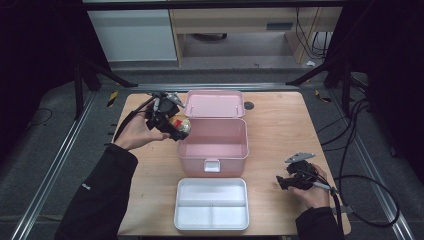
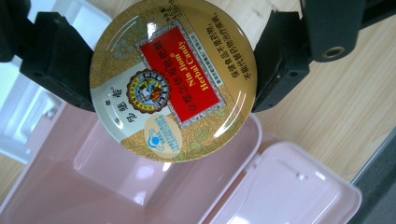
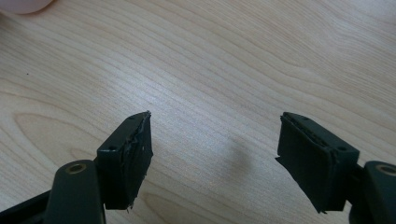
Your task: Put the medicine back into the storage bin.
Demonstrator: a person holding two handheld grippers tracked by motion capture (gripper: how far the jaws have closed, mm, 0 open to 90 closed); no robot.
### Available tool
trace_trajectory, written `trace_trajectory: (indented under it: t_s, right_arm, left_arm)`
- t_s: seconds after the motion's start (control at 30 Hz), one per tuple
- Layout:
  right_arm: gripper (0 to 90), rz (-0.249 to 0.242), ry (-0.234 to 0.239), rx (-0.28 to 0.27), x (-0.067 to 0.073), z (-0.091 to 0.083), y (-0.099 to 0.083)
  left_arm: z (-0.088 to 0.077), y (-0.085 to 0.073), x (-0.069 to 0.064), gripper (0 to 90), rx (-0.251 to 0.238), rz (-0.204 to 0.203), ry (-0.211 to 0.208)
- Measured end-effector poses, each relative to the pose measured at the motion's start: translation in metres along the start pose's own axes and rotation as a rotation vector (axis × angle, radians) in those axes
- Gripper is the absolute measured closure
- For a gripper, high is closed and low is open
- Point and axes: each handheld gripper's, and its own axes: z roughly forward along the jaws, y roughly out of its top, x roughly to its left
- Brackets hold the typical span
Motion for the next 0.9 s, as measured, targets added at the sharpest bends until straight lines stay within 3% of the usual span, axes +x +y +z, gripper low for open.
trace_trajectory:
  t_s: [0.17, 0.33, 0.5, 0.9]
  right_arm:
    - [26.4, 0.000, 0.002, -0.006, -0.001, -0.001, 0.000]
    - [26.2, 0.002, 0.003, -0.004, -0.001, 0.000, 0.000]
    - [25.9, 0.002, 0.000, -0.007, -0.002, 0.000, 0.000]
    - [25.5, 0.003, 0.003, -0.005, -0.003, 0.001, -0.001]
  left_arm:
    - [0.010, 0.015, -0.005, 20.1, 0.000, 0.026, -0.008]
    - [0.026, 0.031, -0.009, 20.1, -0.012, 0.041, -0.042]
    - [0.044, 0.049, -0.016, 20.1, 0.014, 0.077, -0.054]
    - [0.072, 0.071, -0.025, 20.1, 0.006, 0.109, -0.083]
